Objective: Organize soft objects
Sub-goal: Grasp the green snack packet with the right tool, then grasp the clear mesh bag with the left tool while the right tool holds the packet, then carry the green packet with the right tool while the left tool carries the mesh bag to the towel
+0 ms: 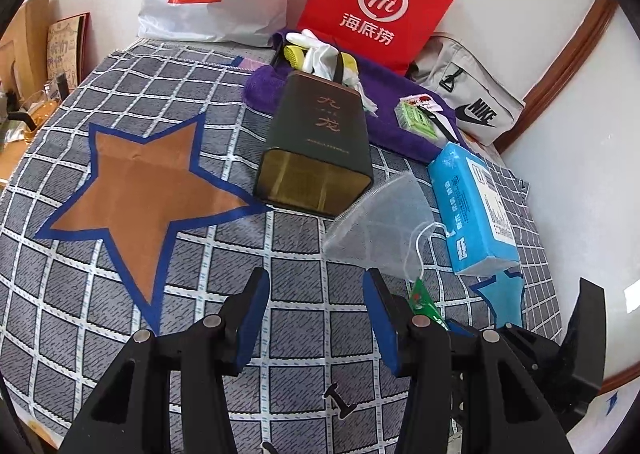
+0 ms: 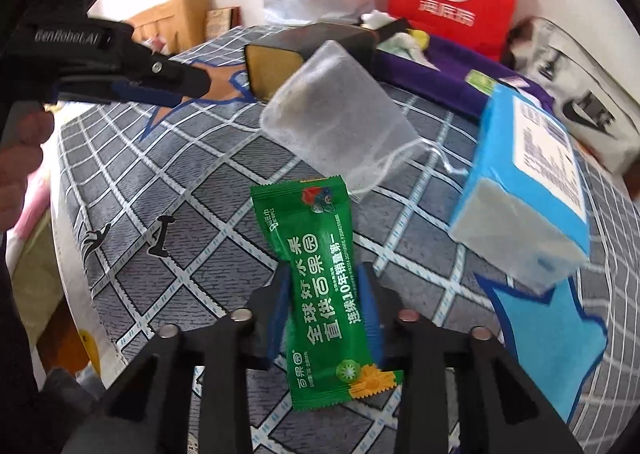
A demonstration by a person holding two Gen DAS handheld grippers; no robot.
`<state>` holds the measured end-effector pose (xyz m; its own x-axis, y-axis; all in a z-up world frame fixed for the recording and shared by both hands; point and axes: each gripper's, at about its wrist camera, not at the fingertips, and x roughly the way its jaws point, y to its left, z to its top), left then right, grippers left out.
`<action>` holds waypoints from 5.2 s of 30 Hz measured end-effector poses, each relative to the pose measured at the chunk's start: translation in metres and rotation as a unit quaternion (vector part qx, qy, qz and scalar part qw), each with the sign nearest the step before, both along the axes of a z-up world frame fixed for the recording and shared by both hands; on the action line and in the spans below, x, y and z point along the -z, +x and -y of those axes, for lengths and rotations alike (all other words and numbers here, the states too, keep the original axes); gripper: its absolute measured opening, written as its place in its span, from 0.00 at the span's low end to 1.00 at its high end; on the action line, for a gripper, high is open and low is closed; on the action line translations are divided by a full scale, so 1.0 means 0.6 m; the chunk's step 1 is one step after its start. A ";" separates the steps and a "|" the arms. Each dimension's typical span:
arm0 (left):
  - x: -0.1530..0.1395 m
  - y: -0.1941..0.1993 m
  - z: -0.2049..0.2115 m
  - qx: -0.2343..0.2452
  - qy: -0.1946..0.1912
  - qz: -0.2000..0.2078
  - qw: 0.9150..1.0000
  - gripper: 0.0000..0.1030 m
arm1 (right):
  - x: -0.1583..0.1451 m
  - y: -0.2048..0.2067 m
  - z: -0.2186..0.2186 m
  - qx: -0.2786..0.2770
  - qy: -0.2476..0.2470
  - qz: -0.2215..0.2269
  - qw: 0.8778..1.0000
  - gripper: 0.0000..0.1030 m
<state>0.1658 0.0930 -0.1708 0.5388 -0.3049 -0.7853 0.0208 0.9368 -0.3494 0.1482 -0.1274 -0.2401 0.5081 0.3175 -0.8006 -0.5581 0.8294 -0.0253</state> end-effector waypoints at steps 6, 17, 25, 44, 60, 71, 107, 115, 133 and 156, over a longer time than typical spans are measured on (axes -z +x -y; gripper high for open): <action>0.019 0.019 0.044 0.034 0.016 -0.009 0.999 0.51 | -0.023 -0.016 0.052 0.075 0.028 0.003 0.997 0.26; 0.048 0.086 0.102 0.043 0.040 -0.012 0.998 0.52 | -0.012 -0.014 0.162 0.153 0.060 -0.018 0.986 0.26; 0.054 0.090 0.119 0.055 0.054 -0.009 0.997 0.09 | 0.001 0.001 0.168 0.165 0.073 -0.021 0.983 0.27; 0.012 -0.023 0.017 0.007 0.057 0.005 0.998 0.06 | 0.003 -0.013 0.163 0.171 0.074 -0.018 0.982 0.27; 0.057 0.090 0.162 0.040 0.057 -0.010 0.997 0.67 | 0.005 -0.018 0.177 0.168 0.092 -0.022 0.981 0.28; 0.074 0.082 0.233 0.060 0.179 0.020 0.982 0.75 | 0.009 -0.004 0.187 0.155 0.119 -0.024 0.980 0.28; 0.057 0.063 0.169 0.031 0.079 0.010 0.996 0.68 | -0.004 -0.038 0.174 0.164 0.076 -0.015 0.983 0.28; 0.071 0.077 0.234 0.072 0.132 0.009 0.989 0.93 | 0.003 -0.020 0.187 0.161 0.083 -0.024 0.983 0.28; 0.057 0.073 0.264 0.122 0.122 0.036 0.984 0.11 | -0.042 -0.034 0.192 0.163 0.082 0.010 0.983 0.28; -0.078 0.019 0.125 0.040 0.059 0.081 0.994 0.08 | -0.135 0.002 0.168 0.157 0.076 0.051 0.983 0.28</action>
<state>0.1770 0.0182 -0.1241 0.6388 -0.2622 -0.7233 0.1439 0.9643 -0.2225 0.1497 -0.2282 -0.1592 0.6755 0.2443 -0.6957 -0.2758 0.9588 0.0690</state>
